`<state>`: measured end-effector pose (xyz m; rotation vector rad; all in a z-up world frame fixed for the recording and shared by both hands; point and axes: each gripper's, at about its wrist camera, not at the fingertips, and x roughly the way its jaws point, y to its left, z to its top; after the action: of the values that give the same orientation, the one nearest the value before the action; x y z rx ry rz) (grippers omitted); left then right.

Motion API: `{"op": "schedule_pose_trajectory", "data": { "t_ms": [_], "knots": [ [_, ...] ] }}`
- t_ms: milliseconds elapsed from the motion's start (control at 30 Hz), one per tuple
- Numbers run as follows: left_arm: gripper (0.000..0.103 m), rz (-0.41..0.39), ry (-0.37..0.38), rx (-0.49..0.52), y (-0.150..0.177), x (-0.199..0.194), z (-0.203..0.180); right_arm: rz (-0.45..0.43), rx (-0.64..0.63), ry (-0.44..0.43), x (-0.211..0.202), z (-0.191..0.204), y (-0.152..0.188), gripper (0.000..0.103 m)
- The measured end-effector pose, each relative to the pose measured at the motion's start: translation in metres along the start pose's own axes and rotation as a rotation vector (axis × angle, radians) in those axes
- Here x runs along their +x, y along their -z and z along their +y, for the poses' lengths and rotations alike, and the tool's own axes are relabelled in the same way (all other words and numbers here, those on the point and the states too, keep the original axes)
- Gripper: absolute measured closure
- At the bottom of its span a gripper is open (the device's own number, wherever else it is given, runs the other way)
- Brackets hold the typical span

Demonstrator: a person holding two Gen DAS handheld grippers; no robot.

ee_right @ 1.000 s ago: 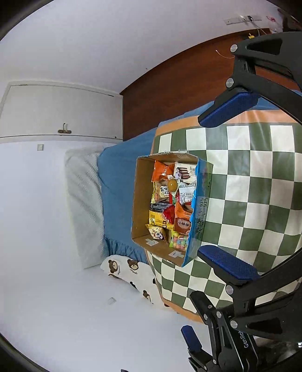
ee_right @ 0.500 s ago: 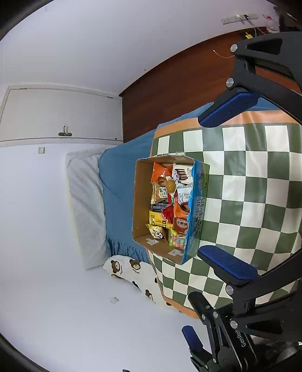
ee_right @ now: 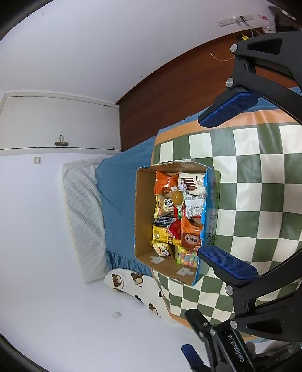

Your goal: Organize snacks

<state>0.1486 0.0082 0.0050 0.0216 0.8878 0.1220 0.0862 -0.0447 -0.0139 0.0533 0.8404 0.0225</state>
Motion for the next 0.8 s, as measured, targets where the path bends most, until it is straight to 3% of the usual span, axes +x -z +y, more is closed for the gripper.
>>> {"op": "schedule_pose_trajectory", "data": {
  "t_ms": [233,400,800],
  "knots": [
    [0.001,0.076,-0.008,0.034,-0.001,0.043,-0.009,0.042,0.015,0.022,0.044,-0.002,-0.004,0.000],
    [0.001,0.082,-0.017,0.044,-0.004,0.059,-0.012,0.097,0.022,0.019,0.073,-0.005,0.000,0.000],
    [0.001,0.126,-0.013,0.054,-0.004,0.079,-0.013,0.126,0.001,0.040,0.089,-0.003,0.004,0.000]
  ]
}}
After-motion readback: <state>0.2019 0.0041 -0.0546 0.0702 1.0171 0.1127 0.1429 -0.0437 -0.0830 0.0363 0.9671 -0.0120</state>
